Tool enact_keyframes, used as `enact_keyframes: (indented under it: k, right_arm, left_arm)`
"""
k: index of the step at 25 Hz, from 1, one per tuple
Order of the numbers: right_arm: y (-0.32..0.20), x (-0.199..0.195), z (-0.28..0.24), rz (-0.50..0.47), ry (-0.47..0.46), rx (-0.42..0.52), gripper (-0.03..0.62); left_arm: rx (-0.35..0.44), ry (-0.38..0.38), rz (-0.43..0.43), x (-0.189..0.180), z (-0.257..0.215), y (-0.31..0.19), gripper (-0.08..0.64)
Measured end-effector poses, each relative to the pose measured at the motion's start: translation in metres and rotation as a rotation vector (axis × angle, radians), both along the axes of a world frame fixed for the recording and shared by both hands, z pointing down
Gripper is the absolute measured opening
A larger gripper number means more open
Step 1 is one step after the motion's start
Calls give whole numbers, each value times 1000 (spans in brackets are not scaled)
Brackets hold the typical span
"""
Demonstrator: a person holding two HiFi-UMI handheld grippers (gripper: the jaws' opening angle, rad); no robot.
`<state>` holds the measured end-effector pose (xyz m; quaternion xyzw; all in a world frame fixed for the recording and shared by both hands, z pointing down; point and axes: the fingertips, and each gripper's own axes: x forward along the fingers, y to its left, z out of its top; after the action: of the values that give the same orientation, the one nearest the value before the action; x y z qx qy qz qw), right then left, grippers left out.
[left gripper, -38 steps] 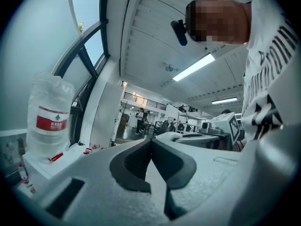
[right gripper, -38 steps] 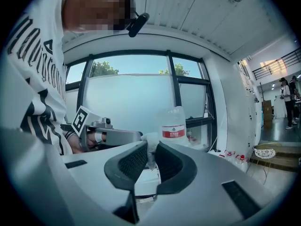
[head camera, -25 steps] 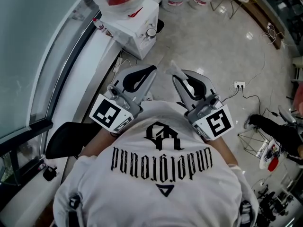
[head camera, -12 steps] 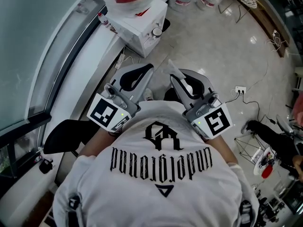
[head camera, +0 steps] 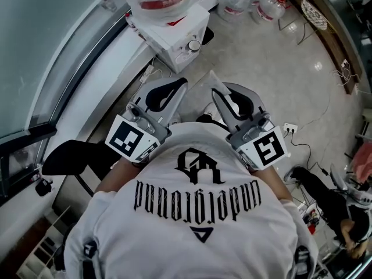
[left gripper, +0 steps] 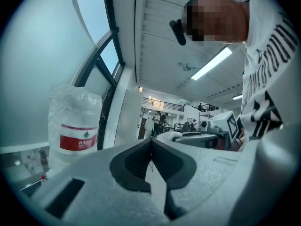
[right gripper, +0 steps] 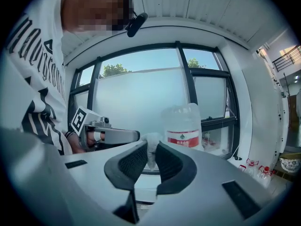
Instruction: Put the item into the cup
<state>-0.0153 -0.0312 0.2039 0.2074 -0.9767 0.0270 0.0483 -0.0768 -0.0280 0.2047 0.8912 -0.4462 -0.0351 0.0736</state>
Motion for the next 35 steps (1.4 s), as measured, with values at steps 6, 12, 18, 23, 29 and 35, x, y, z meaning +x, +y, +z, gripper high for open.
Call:
enact_keyframes:
  k: [6, 12, 18, 23, 29, 35]
  right_arm:
    - [-39, 31, -1, -58, 2, 3, 54]
    - [-69, 70, 5, -103, 11, -3, 54]
    - [-85, 83, 16, -142, 23, -24, 54]
    - [-104, 77, 26, -156, 34, -42, 54]
    - [-116, 70, 35, -157, 54, -42, 54]
    - [-135, 56, 61, -158, 95, -87, 54]
  left_arm:
    - [0, 7, -82, 23, 1, -33, 15]
    - [3, 11, -164, 48, 6, -56, 15]
    - [-20, 2, -225, 51, 13, -65, 15]
    - [-41, -17, -243, 40, 25, -85, 15]
    - [-58, -31, -222, 34, 39, -103, 15]
    - [-92, -61, -177, 27, 65, -120, 15]
